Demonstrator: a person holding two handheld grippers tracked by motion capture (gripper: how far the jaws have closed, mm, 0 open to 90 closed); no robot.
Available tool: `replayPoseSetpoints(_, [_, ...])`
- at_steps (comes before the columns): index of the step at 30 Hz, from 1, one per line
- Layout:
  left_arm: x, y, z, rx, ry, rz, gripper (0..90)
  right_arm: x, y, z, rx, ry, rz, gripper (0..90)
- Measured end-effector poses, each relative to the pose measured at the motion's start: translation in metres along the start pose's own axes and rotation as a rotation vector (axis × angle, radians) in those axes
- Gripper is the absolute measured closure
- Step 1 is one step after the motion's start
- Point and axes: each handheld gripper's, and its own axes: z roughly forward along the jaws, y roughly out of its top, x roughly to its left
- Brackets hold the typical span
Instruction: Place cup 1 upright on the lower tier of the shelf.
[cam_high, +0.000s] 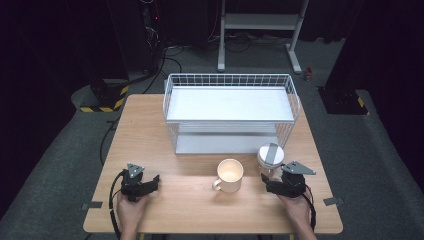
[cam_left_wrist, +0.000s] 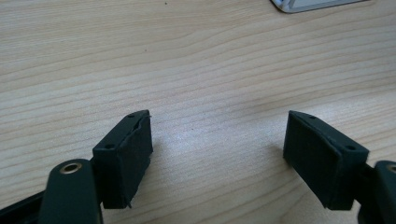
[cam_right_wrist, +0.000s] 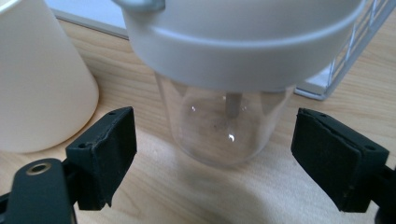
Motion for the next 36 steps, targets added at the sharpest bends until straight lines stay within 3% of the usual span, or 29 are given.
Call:
replayPoseSetpoints(23, [0.000, 0.000, 0.000, 0.000, 0.000, -0.001, 24.0, 0.000, 0.018, 0.020, -0.053, -0.037, 0.023, 17.3])
replayPoseSetpoints(36, [0.000, 0.000, 0.000, 0.000, 0.001, 0.000, 24.0, 0.000, 0.017, 0.022, -0.074, -0.035, -0.003, 18.2])
